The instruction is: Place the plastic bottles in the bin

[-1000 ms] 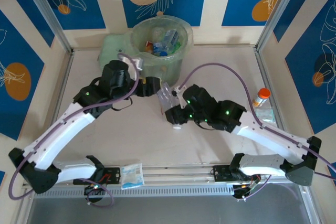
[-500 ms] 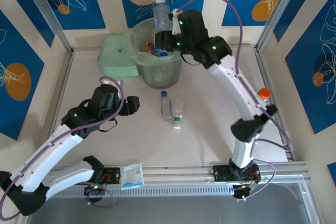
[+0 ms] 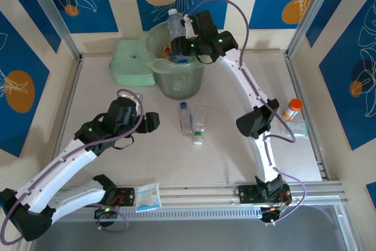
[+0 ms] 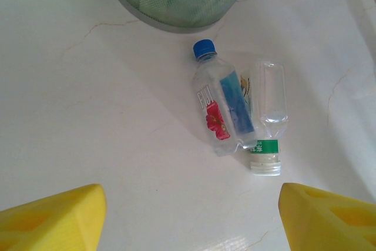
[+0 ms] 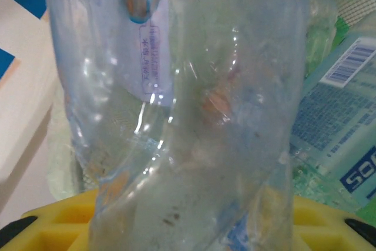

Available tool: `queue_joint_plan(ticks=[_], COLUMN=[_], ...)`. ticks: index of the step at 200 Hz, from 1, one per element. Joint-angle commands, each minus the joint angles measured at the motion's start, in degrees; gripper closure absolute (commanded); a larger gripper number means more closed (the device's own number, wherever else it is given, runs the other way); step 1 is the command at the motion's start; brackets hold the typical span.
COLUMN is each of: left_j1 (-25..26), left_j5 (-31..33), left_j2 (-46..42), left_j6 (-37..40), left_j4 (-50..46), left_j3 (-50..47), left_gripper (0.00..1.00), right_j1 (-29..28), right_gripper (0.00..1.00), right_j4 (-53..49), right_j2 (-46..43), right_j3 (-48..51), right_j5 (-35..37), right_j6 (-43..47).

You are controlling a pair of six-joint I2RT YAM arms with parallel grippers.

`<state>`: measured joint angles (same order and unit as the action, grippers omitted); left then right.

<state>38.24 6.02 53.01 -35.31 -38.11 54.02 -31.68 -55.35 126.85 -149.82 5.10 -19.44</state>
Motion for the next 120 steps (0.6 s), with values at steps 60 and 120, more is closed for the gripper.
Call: queue_joint_plan(ticks=[60, 120], left_j1=[-0.4, -0.5], left_j5=[-1.2, -0.9], left_j2=[-0.3, -0.1], left_j6=[-0.1, 0.9], left_j4=[1.5, 1.4], left_j3=[-1.2, -0.5], left_gripper=[0.23, 0.23], right_j1=[-1.9, -3.9], right_gripper=[0.16, 0.16], right_j4=[2.4, 4.1], right_j2=[3.5, -3.0], right_j3=[-7.8, -4.2], right_j5=[-0.5, 3.9], right_j6=[3.5, 4.8])
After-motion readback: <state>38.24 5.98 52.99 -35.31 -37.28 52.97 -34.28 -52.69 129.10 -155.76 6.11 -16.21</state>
